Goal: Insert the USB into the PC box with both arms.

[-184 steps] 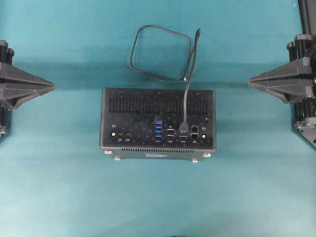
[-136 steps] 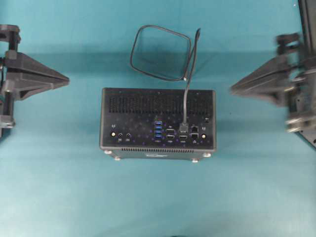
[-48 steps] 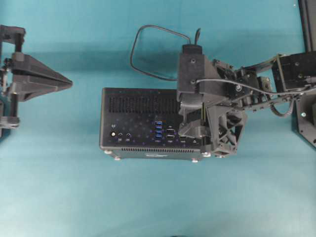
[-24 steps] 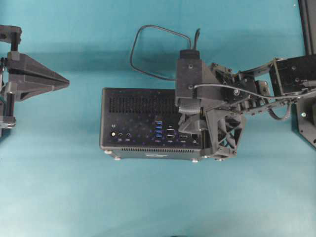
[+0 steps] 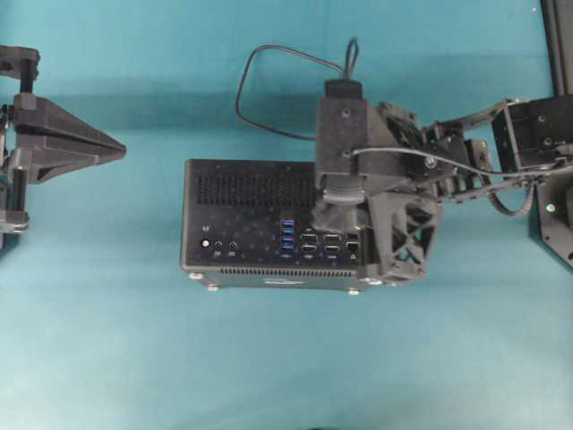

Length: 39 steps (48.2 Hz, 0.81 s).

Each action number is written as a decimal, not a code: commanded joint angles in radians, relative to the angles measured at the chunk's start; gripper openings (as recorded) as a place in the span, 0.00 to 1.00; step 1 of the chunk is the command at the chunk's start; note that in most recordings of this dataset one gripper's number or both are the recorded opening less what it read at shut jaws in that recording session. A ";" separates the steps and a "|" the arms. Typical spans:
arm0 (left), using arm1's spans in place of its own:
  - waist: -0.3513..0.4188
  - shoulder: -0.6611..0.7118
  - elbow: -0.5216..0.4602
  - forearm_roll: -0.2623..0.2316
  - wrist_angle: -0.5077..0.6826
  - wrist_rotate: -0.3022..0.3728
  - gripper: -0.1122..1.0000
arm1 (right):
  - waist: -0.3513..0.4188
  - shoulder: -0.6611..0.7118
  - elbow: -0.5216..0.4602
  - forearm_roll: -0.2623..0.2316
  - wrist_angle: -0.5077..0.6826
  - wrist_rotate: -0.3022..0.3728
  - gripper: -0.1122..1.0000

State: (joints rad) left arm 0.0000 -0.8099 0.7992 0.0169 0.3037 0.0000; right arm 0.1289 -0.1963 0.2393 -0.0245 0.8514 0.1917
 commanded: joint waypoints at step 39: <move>0.002 -0.002 -0.009 0.003 -0.011 -0.002 0.17 | 0.014 0.089 -0.054 -0.144 -0.038 0.037 0.19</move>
State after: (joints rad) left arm 0.0000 -0.8099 0.8007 0.0169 0.3022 0.0000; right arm 0.1381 -0.0997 0.2010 -0.1672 0.8176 0.2071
